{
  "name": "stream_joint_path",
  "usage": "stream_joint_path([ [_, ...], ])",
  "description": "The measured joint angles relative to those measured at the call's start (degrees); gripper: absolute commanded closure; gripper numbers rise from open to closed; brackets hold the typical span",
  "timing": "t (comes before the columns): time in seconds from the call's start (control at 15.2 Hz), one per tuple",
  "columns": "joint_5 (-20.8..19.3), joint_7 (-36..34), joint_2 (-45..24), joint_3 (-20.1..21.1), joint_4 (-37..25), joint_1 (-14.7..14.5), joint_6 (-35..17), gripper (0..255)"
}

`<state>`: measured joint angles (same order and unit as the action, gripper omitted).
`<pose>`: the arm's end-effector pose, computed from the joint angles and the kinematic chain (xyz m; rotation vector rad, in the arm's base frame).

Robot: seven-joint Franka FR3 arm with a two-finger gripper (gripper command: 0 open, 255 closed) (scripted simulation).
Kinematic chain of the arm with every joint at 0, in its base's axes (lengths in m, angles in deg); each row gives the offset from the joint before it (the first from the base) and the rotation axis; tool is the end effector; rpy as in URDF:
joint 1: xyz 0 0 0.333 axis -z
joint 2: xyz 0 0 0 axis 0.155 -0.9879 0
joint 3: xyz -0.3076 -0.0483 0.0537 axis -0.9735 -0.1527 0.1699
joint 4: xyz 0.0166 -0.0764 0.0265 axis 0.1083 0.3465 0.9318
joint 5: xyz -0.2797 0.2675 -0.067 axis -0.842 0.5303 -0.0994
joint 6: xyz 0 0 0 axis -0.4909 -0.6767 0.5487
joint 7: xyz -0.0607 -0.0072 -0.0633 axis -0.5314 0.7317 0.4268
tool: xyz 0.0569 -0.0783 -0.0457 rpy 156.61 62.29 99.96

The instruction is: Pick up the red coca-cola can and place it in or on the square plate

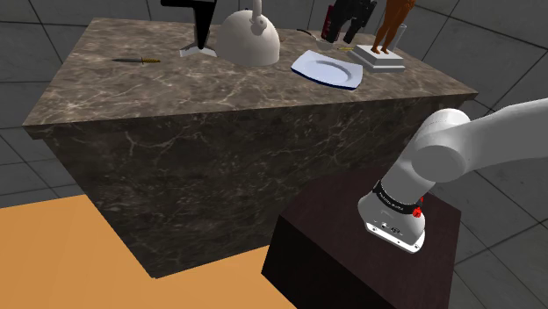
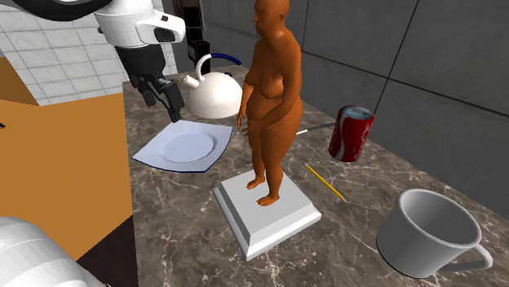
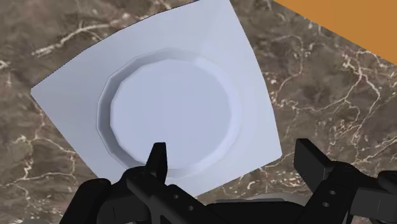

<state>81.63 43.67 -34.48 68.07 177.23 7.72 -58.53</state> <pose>0.3145 -0.0075 0.6176 -3.0075 0.1739 -0.2120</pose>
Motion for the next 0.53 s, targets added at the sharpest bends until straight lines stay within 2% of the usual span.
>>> stream_joint_path([
  [0.2, -0.8, 1.6, -1.2, -1.4, -1.0, 0.3, -0.1, 0],
  [0.53, -3.4, 8.2, -6.4, -7.1, -5.4, 1.5, -0.4, 0],
])
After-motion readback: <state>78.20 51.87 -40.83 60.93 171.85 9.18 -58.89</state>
